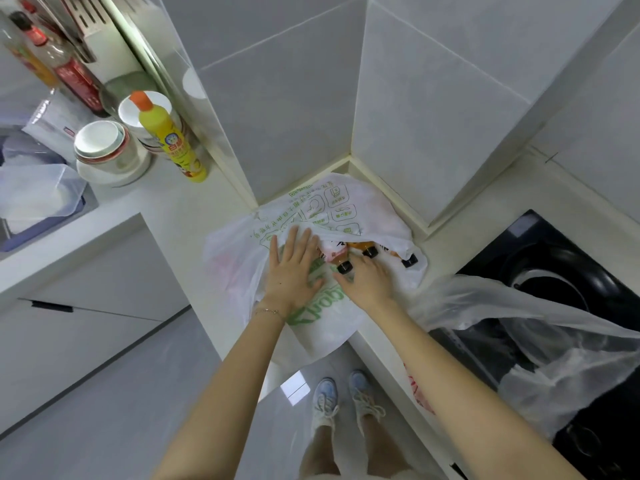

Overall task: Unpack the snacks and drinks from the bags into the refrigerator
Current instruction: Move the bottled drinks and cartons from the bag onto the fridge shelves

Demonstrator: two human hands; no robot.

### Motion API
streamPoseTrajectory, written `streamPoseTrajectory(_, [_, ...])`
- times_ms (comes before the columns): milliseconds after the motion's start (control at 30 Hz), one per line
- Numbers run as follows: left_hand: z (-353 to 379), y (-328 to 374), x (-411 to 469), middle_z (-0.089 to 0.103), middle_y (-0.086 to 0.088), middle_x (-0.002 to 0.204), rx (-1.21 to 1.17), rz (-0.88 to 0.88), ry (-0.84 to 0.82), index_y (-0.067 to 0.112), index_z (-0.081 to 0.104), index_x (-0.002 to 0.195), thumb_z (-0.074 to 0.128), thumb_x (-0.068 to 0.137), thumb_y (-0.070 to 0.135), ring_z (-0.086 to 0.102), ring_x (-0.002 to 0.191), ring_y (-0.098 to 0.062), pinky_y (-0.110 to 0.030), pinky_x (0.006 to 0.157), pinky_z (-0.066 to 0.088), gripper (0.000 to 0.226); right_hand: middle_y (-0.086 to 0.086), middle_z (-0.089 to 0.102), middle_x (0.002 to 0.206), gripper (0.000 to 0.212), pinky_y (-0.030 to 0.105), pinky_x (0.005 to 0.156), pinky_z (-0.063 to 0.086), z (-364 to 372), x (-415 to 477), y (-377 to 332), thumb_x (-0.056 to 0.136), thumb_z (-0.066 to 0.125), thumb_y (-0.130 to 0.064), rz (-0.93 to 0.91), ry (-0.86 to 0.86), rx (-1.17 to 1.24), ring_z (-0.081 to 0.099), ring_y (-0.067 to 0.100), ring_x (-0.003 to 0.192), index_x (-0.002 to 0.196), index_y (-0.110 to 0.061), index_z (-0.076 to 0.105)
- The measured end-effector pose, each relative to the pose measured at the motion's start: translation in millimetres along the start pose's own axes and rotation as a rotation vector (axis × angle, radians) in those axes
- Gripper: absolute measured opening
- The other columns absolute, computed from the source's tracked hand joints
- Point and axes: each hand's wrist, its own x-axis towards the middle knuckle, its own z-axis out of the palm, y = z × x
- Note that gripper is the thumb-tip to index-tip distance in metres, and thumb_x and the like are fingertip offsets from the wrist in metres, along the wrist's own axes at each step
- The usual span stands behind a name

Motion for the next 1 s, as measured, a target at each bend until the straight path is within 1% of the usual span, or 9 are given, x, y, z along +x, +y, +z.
streamPoseTrajectory(133, [3.7,-2.1,-2.0,-0.001,-0.003,0.163,-0.051,0.019,0.030,0.017,0.005,0.155,0.037,0.092,0.059,-0.019,0.146,-0.024,-0.053,0.114,-0.018,0.083,0.007,0.057,0.130,0.053,0.040,0.094,0.045,8.5,10.5,-4.5,0.092,0.051,-0.052,0.024,-0.022,0.013,0.054,0.025,0.118,0.127,-0.012,0.053])
streamPoseTrajectory(233, [6.1,-2.3,-4.2,0.005,-0.004,0.163,-0.088,0.023,0.057,0.017,0.011,0.155,0.048,0.092,0.056,-0.017,0.145,-0.024,-0.054,0.115,-0.017,0.083,0.005,0.063,0.119,0.042,0.036,0.084,0.049,11.5,13.5,-6.7,0.092,0.056,-0.046,0.047,-0.002,0.038,0.061,0.023,0.105,0.118,-0.013,0.057])
streamPoseTrajectory(333, [8.4,-2.1,-6.8,0.020,-0.006,0.161,-0.138,0.035,0.131,0.018,0.025,0.153,0.060,0.087,0.053,-0.004,0.147,-0.027,-0.057,0.117,-0.006,0.082,0.006,0.065,0.109,0.037,0.035,0.075,0.052,10.5,7.8,-10.7,0.089,0.064,-0.038,0.062,0.027,0.089,0.064,0.025,0.094,0.113,-0.011,0.057])
streamPoseTrajectory(467, [7.0,1.6,-10.6,0.032,-0.008,0.156,-0.199,0.044,0.205,0.024,0.029,0.151,0.071,0.080,0.046,0.013,0.148,-0.031,-0.052,0.116,-0.009,0.085,0.006,0.069,0.097,0.035,0.039,0.068,0.055,0.6,-14.6,-14.3,0.084,0.069,-0.028,0.039,0.123,0.272,0.066,0.025,0.083,0.110,-0.010,0.054])
streamPoseTrajectory(533, [3.1,6.1,-13.5,0.035,-0.008,0.155,-0.226,0.050,0.255,0.025,0.029,0.150,0.074,0.079,0.043,0.018,0.147,-0.033,-0.052,0.116,-0.009,0.086,0.005,0.070,0.094,0.033,0.039,0.069,0.055,-11.6,-26.5,-16.6,0.083,0.072,-0.027,-0.015,0.174,0.324,0.066,0.023,0.083,0.106,-0.009,0.056])
streamPoseTrajectory(633, [-1.9,13.5,-19.2,0.037,-0.006,0.153,-0.285,0.053,0.332,0.024,0.033,0.147,0.074,0.078,0.038,0.020,0.146,-0.031,-0.053,0.117,-0.005,0.082,0.002,0.070,0.101,0.033,0.034,0.074,0.053,-32.5,-41.3,-24.1,0.082,0.074,-0.029,-0.099,0.204,0.364,0.065,0.017,0.090,0.105,-0.012,0.059])
streamPoseTrajectory(800, [-10.9,23.1,-32.7,0.041,0.001,0.151,-0.496,-0.058,0.391,0.022,0.040,0.143,0.076,0.078,0.032,0.022,0.147,-0.024,-0.046,0.119,-0.005,0.075,-0.001,0.069,0.099,0.034,0.036,0.077,0.053,-49.9,-57.4,-38.0,0.082,0.072,-0.035,-0.239,0.235,0.313,0.064,0.016,0.093,0.106,-0.014,0.059])
streamPoseTrajectory(900, [-20.5,24.6,-44.8,0.052,0.005,0.141,-0.622,-0.097,0.384,0.021,0.049,0.136,0.075,0.079,0.037,0.030,0.144,-0.023,-0.044,0.119,-0.002,0.066,-0.001,0.068,0.104,0.036,0.037,0.081,0.053,-56.5,-63.7,-43.4,0.083,0.068,-0.037,-0.303,0.224,0.290,0.062,0.017,0.099,0.111,-0.016,0.059])
streamPoseTrajectory(1000, [-29.6,27.2,-54.6,0.061,0.011,0.123,-0.709,-0.139,0.405,0.026,0.055,0.123,0.065,0.073,0.054,0.048,0.129,-0.017,-0.044,0.118,0.010,0.058,-0.007,0.064,0.104,0.036,0.033,0.082,0.052,-62.7,-67.9,-45.8,0.084,0.068,-0.040,-0.356,0.206,0.291,0.059,0.012,0.095,0.112,-0.021,0.060])
